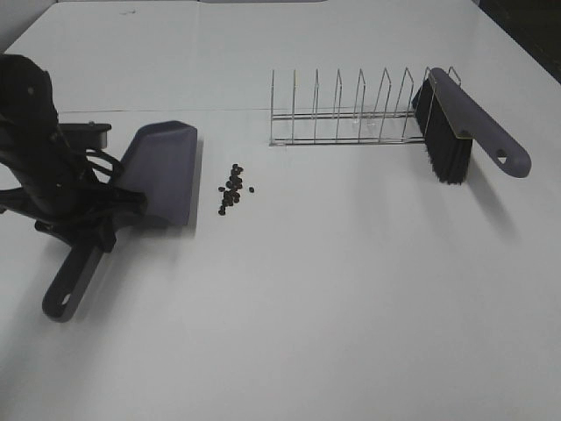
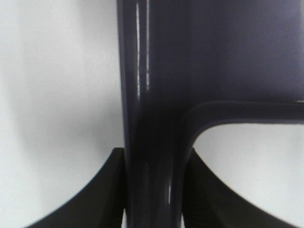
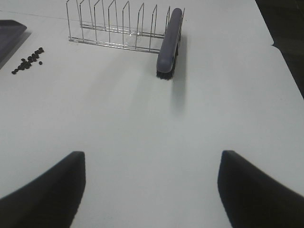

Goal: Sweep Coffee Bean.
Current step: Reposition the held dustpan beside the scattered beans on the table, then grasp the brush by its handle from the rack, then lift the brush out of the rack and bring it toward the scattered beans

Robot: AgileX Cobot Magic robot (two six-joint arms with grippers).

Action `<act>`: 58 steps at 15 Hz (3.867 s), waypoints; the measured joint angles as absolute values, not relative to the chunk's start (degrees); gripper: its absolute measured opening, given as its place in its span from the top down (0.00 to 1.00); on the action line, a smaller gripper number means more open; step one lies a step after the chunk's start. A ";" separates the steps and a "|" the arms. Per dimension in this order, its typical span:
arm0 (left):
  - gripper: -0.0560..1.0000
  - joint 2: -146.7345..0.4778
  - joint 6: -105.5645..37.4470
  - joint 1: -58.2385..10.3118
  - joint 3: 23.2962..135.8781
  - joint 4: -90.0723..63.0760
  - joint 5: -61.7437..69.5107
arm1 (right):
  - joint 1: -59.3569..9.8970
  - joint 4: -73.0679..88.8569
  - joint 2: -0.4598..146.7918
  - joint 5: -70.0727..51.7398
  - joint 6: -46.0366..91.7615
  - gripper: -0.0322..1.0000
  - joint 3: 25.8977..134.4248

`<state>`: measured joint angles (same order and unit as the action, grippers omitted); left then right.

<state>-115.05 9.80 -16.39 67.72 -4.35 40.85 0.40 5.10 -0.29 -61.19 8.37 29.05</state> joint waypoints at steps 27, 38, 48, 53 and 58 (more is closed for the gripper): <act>0.70 -110.52 9.68 -16.39 67.72 -4.01 42.97 | 0.40 6.19 90.87 -42.34 6.42 0.31 80.21; 0.70 -110.52 9.51 -16.39 67.72 -4.01 42.97 | 0.40 4.58 129.83 -52.02 6.36 0.37 113.33; 0.70 -110.52 9.51 -16.39 67.72 -4.01 42.97 | 0.40 3.21 138.14 -51.68 5.04 0.63 116.02; 0.70 -110.52 9.51 -16.39 67.72 -4.01 43.03 | 0.23 -0.46 138.31 -58.67 -2.69 0.69 121.64; 0.70 -110.52 9.51 -16.39 67.72 -4.01 43.20 | 0.29 -2.46 135.16 -67.04 -3.84 0.69 127.77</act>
